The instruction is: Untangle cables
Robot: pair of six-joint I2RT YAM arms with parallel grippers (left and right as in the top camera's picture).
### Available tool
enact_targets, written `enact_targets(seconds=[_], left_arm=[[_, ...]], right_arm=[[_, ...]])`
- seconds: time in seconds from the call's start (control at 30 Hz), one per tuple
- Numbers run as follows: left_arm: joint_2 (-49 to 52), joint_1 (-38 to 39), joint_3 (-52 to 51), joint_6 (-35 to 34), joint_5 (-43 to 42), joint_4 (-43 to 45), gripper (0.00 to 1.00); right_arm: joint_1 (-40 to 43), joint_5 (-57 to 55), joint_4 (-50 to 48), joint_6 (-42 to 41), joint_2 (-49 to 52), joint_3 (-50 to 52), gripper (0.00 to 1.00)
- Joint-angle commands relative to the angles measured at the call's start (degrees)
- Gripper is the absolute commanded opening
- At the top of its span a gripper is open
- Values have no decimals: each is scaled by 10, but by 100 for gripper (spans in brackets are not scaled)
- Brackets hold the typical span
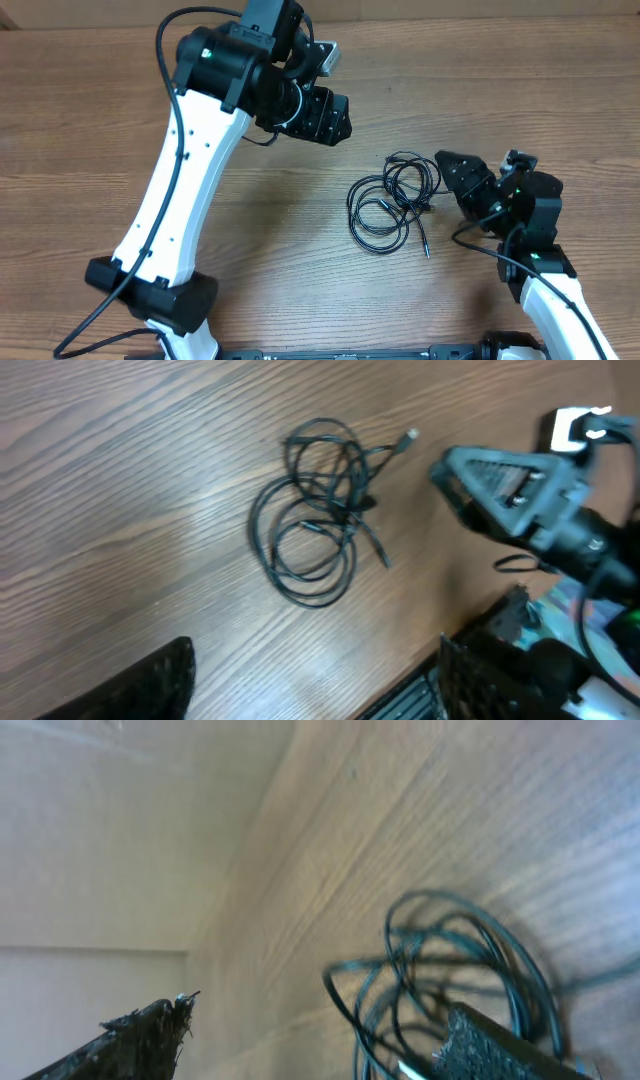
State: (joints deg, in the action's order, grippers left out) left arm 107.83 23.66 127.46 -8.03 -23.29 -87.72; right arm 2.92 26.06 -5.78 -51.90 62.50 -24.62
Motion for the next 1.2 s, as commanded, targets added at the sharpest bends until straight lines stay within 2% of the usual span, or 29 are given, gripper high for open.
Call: enact_targets(seconds=[0.0,0.13,0.27,0.43,0.5,0.63,0.93,1.17], left_arm=[[20,4,1,-13,27,-7,80],[31,4,1,-13,27,-16,86],[36,4,1,-13,27,-17,91],[36,4,1,-13,27,-15,91],[36,4,1,-14,27,-16,92],[36,4,1,-14,27,-17,92],[36,4,1,-14,27,-17,94],[36,4,1,-14,27,-18,95]], right_arm=[[0,-13,-49,-9,27,-2,82],[0,48,-64,-81,54,-9,74],[-16,90,-66,-153,60,-10,74],[-75,-22,-52,-164,60,-10,75],[-107,-100,-46,-190,66,-10,79],[-122,-169,-52,-229,90,-10,79],[-123,-144,-236,-231,191,-10,73],[-123,-141,-257,-231,238,-10,73]])
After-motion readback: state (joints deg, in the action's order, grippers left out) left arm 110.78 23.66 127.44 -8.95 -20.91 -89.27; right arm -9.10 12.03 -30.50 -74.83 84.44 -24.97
